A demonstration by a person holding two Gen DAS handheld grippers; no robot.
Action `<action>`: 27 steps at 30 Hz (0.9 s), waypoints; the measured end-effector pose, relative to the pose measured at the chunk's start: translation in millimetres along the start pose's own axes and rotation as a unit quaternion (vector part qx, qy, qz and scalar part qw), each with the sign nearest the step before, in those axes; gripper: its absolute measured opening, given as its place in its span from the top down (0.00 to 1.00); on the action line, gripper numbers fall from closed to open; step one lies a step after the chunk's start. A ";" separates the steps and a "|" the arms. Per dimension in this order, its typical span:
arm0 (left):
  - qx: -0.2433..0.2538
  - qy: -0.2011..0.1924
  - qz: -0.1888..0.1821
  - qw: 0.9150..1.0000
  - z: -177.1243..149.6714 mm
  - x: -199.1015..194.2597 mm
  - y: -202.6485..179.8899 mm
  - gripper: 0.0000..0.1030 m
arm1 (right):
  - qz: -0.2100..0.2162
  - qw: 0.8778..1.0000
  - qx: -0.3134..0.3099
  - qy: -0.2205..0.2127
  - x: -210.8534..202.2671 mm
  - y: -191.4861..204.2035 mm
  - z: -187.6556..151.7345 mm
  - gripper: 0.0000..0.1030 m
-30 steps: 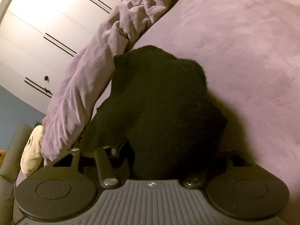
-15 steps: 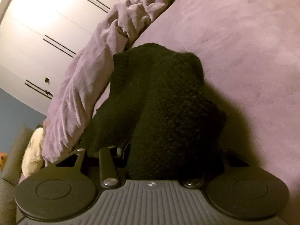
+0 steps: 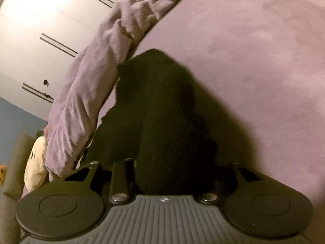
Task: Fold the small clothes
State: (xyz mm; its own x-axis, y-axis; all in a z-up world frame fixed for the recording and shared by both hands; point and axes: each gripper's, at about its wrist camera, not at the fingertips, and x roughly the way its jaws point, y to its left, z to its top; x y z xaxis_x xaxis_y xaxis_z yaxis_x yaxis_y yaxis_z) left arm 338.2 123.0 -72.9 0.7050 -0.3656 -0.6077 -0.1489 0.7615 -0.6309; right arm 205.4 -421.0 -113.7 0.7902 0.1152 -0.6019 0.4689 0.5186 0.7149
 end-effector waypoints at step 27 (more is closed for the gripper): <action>-0.096 0.016 -0.029 0.995 -5.6 33.9 44.5 0.38 | 0.008 0.906 -0.418 -0.065 70.2 146.8 -168.3 0.93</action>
State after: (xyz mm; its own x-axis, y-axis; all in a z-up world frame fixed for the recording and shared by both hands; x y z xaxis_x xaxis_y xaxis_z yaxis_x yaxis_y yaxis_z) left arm 351.6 141.5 -124.3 0.6941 -0.4261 -0.5803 -0.2403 0.6227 -0.7446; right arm 263.3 -194.2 -110.8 0.8600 0.0563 -0.5072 0.0362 0.9846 0.1708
